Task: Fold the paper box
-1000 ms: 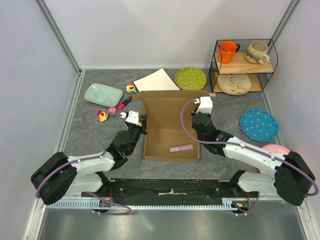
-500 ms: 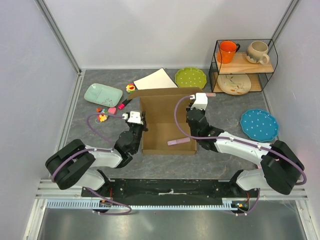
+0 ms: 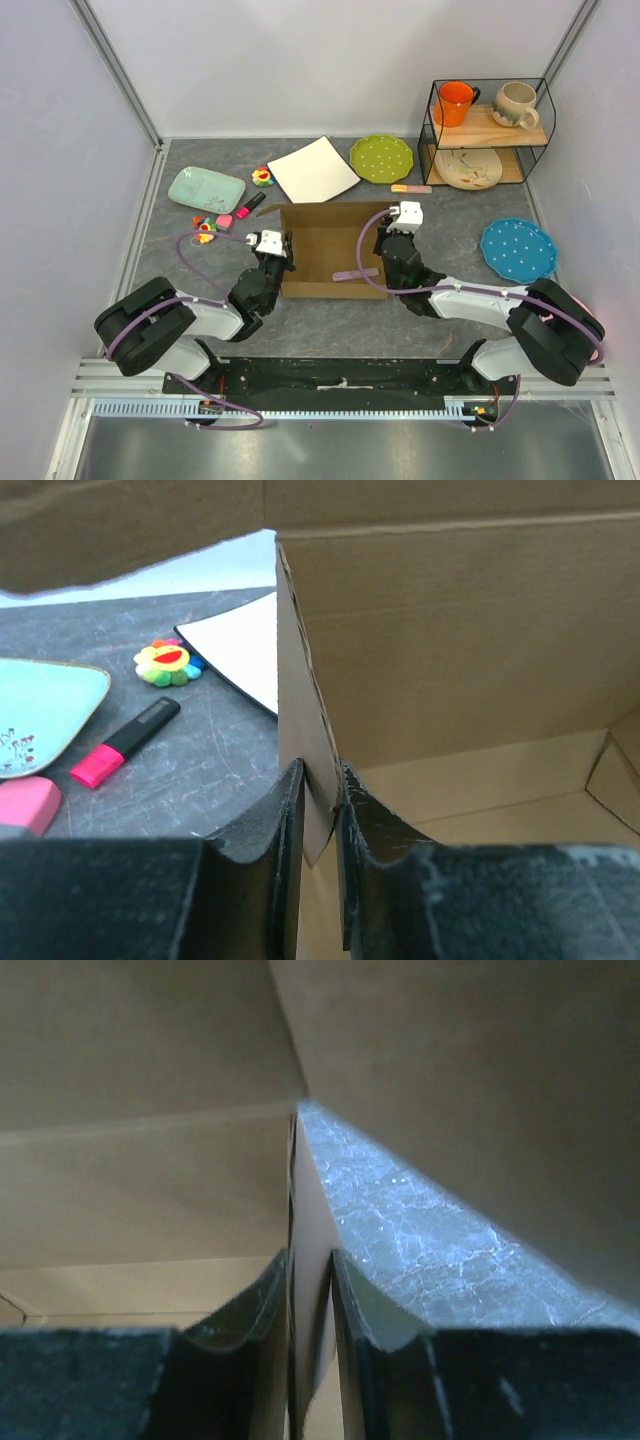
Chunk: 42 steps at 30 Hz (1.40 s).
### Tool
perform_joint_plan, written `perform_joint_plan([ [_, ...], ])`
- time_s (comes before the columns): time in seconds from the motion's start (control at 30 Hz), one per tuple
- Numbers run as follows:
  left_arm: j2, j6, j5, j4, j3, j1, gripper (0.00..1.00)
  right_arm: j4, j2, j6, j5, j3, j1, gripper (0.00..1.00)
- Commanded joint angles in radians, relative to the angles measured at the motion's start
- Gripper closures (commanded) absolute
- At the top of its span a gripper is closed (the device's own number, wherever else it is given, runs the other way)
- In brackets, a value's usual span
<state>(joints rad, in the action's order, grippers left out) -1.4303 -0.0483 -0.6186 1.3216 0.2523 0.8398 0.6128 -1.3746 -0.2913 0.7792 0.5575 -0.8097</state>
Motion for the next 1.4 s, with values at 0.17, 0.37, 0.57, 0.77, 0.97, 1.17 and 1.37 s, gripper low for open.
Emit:
perform_joint_plan([
  [0.17,0.031,0.169,0.076,0.156,-0.054,0.03,0.76,0.073,0.061,-0.025,-0.058,-0.126,-0.019,0.69],
  [0.37,0.083,0.192,0.086,0.127,-0.074,0.041,0.71,0.024,0.132,-0.029,-0.078,-0.165,-0.019,0.55],
  [0.57,0.217,0.186,0.103,-0.05,-0.097,0.044,0.66,-0.019,0.21,-0.019,-0.08,-0.188,-0.019,0.42],
  [0.77,0.392,0.171,0.118,-0.224,-0.143,0.044,0.66,-0.045,0.262,-0.019,-0.086,-0.215,-0.02,0.4],
  [0.97,0.522,0.17,0.094,-0.318,-0.18,0.044,0.66,-0.097,0.397,-0.014,-0.1,-0.263,-0.02,0.37],
  [1.17,0.621,0.189,0.089,-0.398,-0.176,0.05,0.66,-0.228,0.621,0.012,-0.121,-0.272,-0.02,0.3],
  [1.37,0.824,0.191,0.051,-0.602,-0.188,0.051,0.66,-0.35,0.833,0.032,-0.094,-0.255,-0.02,0.27],
])
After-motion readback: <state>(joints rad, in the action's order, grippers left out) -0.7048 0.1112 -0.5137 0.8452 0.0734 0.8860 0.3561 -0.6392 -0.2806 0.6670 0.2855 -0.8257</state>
